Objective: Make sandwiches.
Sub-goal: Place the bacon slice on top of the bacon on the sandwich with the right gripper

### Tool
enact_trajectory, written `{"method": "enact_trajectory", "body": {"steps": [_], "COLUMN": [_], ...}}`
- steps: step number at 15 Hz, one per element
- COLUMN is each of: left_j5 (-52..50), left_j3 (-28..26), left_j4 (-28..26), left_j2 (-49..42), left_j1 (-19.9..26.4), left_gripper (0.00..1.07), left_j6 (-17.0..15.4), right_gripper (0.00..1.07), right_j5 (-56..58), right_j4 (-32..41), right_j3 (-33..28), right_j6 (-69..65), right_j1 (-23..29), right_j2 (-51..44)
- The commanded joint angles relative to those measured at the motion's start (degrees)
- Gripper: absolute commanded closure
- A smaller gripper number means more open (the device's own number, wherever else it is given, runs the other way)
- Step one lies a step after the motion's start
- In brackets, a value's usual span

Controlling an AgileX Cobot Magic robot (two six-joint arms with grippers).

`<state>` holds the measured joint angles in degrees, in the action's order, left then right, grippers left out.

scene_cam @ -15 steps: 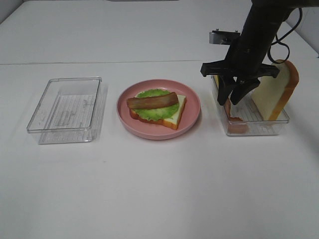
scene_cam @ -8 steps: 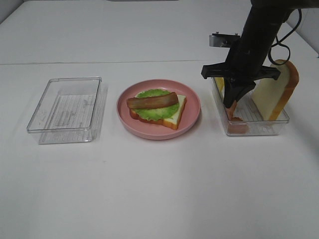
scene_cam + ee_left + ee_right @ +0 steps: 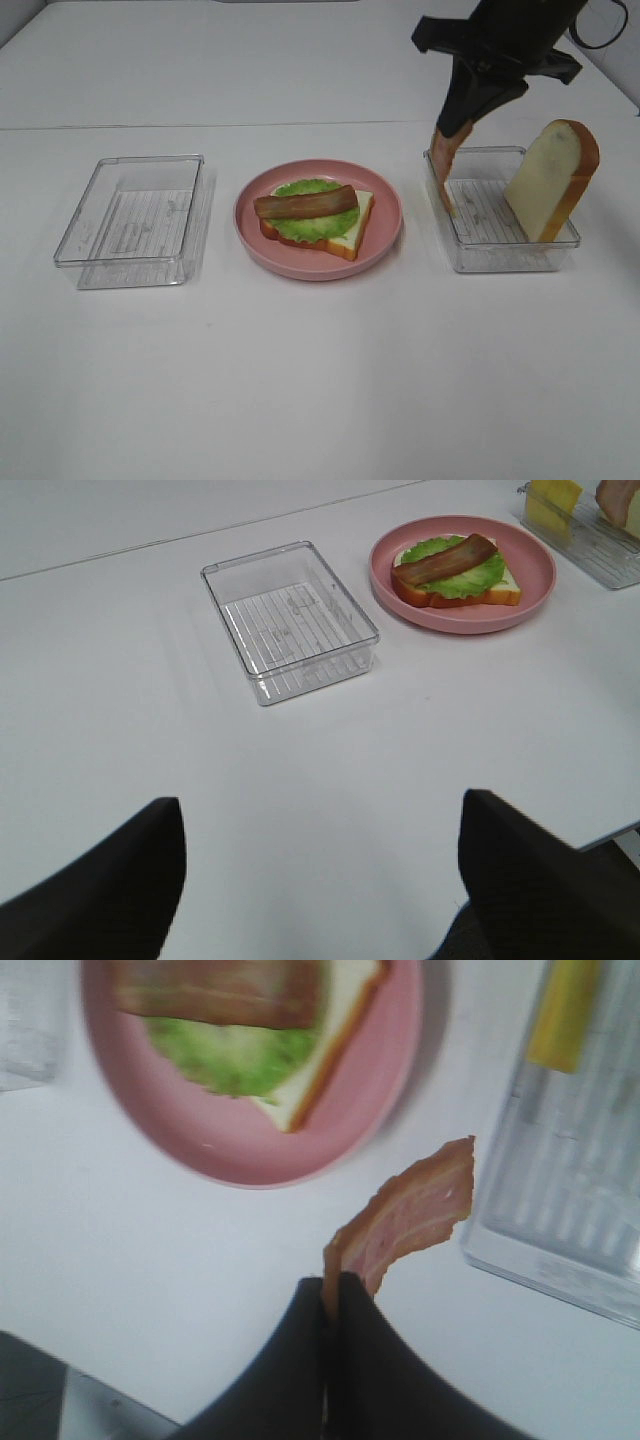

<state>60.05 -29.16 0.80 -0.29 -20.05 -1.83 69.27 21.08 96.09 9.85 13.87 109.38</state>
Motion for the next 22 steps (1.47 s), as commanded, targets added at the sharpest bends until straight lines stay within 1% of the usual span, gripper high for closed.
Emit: {"method": "enact_trajectory", "body": {"steps": [1,4,6,7,9,12,14,15,19,22], "left_j5": [-0.4,-0.4,-0.4,-0.4,-0.4,-0.4,-0.4,-0.4,-0.4,-0.4], "left_j3": [0.17,0.17,0.17,0.17,0.17,0.17,0.17,0.17,0.17,0.17], "left_j4": [0.11,0.11,0.11,0.11,0.11,0.11,0.11,0.11,0.11,0.11], "left_j2": [-1.32,-1.32,-1.32,-1.32,-1.32,-1.32,-1.32,-1.32,-1.32,-1.32], "left_j1": [-0.29,-0.29,-0.29,-0.29,-0.29,-0.29,-0.29,-0.29,-0.29,-0.29], "left_gripper": [0.34,0.34,0.34,0.34,0.34,0.34,0.34,0.34,0.34,0.34], "left_j6": [-0.17,-0.17,-0.17,-0.17,-0.17,-0.17,-0.17,-0.17,-0.17,-0.17], "right_gripper": [1.07,1.07,1.07,1.07,1.07,1.07,1.07,1.07,1.07,1.07], "right_j5": [0.06,-2.86,-7.68,-8.42,-15.53,-18.39,-18.51,-18.68,-21.14,-21.26], "right_j4": [9.91,22.57,29.91,31.05,39.53,45.95,45.15,42.23,20.91,9.85], "right_j3": [0.34,0.34,0.34,0.34,0.34,0.34,0.34,0.34,0.34,0.34], "right_j6": [4.98,9.63,13.12,13.87,19.42,20.91,20.51,18.85,3.84,-2.98], "right_j1": [0.29,0.29,1.03,1.2,4.98,6.76,6.76,6.7,6.7,6.7], "right_j2": [-0.8,1.83,4.7,5.33,10.08,14.73,16.73,17.3,17.13,16.5]}}
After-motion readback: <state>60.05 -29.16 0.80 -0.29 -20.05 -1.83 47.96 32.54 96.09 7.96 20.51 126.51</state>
